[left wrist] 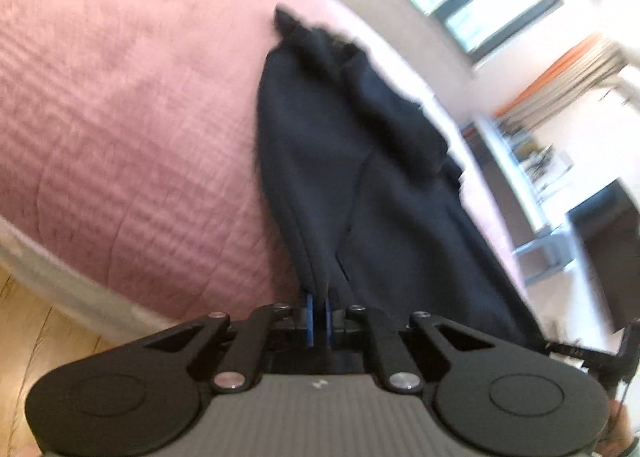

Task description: Fold large clothes

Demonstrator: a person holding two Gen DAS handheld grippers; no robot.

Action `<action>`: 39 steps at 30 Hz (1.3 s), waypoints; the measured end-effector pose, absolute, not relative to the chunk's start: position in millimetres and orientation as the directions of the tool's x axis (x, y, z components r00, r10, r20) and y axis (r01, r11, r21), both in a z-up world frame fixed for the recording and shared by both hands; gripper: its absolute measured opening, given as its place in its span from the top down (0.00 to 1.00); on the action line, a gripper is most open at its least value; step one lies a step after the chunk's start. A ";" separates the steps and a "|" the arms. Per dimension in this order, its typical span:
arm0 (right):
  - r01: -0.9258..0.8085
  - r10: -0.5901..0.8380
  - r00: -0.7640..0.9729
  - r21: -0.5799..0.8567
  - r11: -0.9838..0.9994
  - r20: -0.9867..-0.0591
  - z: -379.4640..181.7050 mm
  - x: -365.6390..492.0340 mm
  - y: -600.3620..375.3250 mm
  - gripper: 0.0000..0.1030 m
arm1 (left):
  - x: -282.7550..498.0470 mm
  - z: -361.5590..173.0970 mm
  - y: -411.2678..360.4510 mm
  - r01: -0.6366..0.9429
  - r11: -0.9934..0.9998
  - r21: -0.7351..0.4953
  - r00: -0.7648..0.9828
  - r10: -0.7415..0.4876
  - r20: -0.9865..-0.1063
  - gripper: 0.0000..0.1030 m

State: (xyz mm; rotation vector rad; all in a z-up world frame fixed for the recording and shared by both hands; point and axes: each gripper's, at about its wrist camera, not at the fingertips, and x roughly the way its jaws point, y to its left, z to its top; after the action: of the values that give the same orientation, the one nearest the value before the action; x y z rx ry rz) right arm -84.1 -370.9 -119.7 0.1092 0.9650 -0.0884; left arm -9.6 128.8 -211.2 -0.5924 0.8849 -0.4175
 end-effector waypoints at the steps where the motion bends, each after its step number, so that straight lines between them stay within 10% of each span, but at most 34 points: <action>1: 0.129 -0.034 0.558 0.047 0.991 -0.829 -124.7 -84.9 -374.7 0.82 | -10.4 -206.3 132.9 0.094 0.760 -0.643 0.584 -0.566 -0.582 0.94; 10: 0.145 -0.012 0.463 0.063 0.987 -0.886 -179.8 -85.9 -380.7 0.75 | -17.8 -245.1 147.1 -0.041 0.794 -0.607 0.526 -0.500 -0.689 0.89; 13: 0.118 0.055 0.475 0.125 0.985 -0.878 -174.1 -92.1 -389.3 0.33 | -17.5 -241.8 152.7 -0.042 0.764 -0.643 0.543 -0.523 -0.657 0.73; 16: 0.133 0.104 0.479 0.190 0.973 -0.871 -176.2 -94.8 -392.1 0.32 | -16.4 -240.6 157.5 -0.020 0.744 -0.668 0.534 -0.557 -0.636 0.55; 27: 0.184 0.264 0.437 0.373 0.909 -0.860 -203.0 -85.8 -399.9 0.26 | -8.0 -283.8 134.7 -0.023 0.676 -0.736 0.397 -0.670 -0.628 0.49; 29: 0.169 0.230 0.442 0.332 0.928 -0.867 -201.6 -83.7 -392.4 0.33 | -4.5 -284.7 125.6 -0.006 0.672 -0.741 0.394 -0.679 -0.619 0.73; 31: 0.150 0.248 0.439 0.343 0.927 -0.863 -196.6 -85.3 -391.4 0.86 | -5.3 -277.1 120.1 0.027 0.685 -0.728 0.415 -0.670 -0.616 0.93; 39: 0.167 0.330 0.605 0.521 0.837 -0.725 -131.7 -91.3 -418.4 0.91 | -19.3 -201.4 142.0 0.149 0.546 -0.824 0.575 -0.726 -0.377 0.94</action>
State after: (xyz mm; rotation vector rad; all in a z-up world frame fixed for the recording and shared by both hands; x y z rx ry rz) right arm -91.3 -418.4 -131.7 0.5927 0.9306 0.1009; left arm -19.3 142.0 -201.4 -0.8362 0.7954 -0.5891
